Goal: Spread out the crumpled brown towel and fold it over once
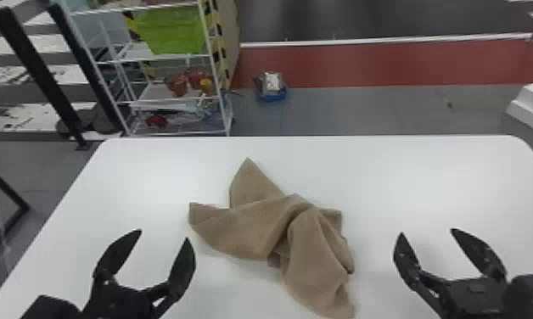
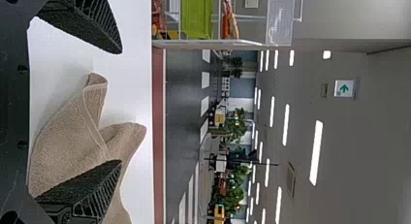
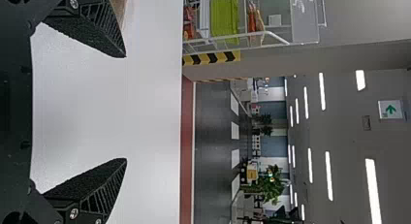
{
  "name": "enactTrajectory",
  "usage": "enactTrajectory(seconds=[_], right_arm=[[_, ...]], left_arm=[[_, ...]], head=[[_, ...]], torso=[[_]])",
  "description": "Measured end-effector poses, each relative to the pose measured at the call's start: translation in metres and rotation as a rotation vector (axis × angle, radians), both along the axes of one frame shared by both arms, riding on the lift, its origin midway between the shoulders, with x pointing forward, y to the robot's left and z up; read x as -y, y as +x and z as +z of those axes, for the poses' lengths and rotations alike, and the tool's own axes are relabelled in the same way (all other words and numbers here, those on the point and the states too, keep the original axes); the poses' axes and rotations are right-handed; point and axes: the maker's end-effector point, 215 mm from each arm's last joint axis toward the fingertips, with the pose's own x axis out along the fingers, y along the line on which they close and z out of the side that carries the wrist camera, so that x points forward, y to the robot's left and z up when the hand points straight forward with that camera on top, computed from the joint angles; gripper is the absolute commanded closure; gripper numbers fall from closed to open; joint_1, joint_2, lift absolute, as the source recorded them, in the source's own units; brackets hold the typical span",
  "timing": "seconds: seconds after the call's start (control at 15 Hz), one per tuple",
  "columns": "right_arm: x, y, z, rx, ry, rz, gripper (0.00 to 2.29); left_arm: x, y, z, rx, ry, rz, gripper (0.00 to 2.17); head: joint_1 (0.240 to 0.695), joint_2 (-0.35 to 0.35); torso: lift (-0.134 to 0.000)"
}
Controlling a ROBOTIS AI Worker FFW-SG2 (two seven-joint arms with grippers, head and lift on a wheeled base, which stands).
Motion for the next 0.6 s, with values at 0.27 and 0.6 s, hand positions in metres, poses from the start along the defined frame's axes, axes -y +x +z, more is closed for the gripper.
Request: enactTrajectory(seconds=[0.27,0.6], right_arm=[[0.0,0.0,0.0,0.004,0.0,0.0,0.13],[-0.014,-0.002,0.011,0.061,-0.066,0.014,0.13]], left_arm=[[0.0,0.001,-0.002,-0.002,0.0,-0.001,0.08],[0.001,0.002,-0.002,-0.002,-0.001,-0.001,0.08]], head=[[0.695,0.12],[0.695,0.136]], torso=[[-0.123],[-0.123]])
